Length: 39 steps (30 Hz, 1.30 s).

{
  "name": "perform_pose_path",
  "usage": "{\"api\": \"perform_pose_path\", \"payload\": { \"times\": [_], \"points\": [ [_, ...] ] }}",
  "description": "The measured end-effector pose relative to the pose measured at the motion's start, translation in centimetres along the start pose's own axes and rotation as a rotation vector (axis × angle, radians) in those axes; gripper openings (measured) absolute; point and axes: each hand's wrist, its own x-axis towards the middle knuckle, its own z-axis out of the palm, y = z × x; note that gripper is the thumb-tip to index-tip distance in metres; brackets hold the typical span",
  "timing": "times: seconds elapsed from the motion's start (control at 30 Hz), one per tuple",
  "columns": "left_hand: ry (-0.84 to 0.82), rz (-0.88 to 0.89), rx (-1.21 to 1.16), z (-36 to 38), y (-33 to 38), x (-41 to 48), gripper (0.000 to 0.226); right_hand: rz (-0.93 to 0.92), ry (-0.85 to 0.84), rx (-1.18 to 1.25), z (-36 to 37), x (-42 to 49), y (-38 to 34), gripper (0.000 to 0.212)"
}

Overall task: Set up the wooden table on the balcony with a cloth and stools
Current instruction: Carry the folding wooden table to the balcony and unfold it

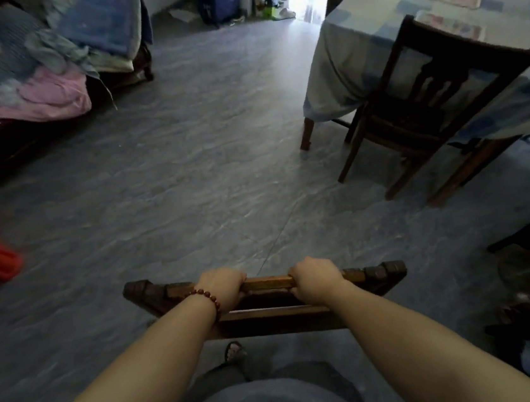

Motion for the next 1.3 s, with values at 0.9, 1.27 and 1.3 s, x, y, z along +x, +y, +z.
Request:
{"api": "perform_pose_path", "payload": {
  "times": [0.9,1.27,1.3],
  "points": [
    [0.054,-0.072,0.092,-25.2,-24.4,30.5,0.023,-0.075,-0.046,0.106,-28.2,38.5,6.4,0.02],
    [0.031,-0.001,0.047,-36.2,-36.7,45.1,0.025,0.001,-0.04,0.093,-40.7,55.5,8.3,0.015],
    [0.017,0.0,0.036,-37.1,-37.7,46.2,0.026,0.013,-0.048,0.102,-41.7,56.8,8.3,0.015]
  ]
}}
